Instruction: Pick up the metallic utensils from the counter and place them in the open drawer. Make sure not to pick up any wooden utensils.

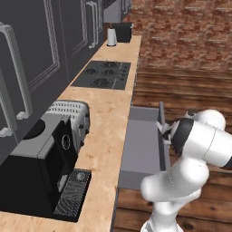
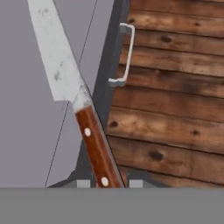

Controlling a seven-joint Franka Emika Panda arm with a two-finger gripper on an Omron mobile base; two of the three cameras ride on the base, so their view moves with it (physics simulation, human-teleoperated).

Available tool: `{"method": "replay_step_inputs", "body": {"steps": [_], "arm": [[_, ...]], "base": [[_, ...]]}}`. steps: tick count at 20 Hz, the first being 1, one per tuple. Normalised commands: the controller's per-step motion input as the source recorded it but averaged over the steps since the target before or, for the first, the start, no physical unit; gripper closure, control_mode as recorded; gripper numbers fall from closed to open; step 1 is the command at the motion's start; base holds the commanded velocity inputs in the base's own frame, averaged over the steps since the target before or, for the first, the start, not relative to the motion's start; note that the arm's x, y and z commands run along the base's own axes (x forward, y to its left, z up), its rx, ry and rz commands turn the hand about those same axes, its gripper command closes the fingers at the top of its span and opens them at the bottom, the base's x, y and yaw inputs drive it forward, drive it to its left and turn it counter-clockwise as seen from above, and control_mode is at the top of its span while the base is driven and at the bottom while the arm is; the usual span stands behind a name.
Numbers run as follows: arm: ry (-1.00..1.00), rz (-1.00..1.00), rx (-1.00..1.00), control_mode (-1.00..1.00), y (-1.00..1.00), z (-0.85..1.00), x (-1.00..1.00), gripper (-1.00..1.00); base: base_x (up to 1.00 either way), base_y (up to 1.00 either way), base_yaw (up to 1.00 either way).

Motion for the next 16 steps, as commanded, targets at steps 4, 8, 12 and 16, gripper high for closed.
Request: {"method": "replay_step_inputs", "body": {"steps": [4, 8, 12, 16], "arm": [[0.00, -0.07, 0.01, -1.00, 0.02, 0.14, -0.40, 1.00], [0.00, -0.01, 0.00, -1.00, 0.84, 0.00, 0.00, 1.00], [0.01, -0.02, 0.00, -1.00, 1.00, 0.24, 0.03, 1.00], [0.01, -0.05, -0.01, -1.00, 0.50, 0.92, 0.00, 1.00]], "base": [[0.00, 0.00, 0.00], [0.00, 0.00, 0.00], [0.00, 0.00, 0.00], [0.00, 0.00, 0.00]]}}
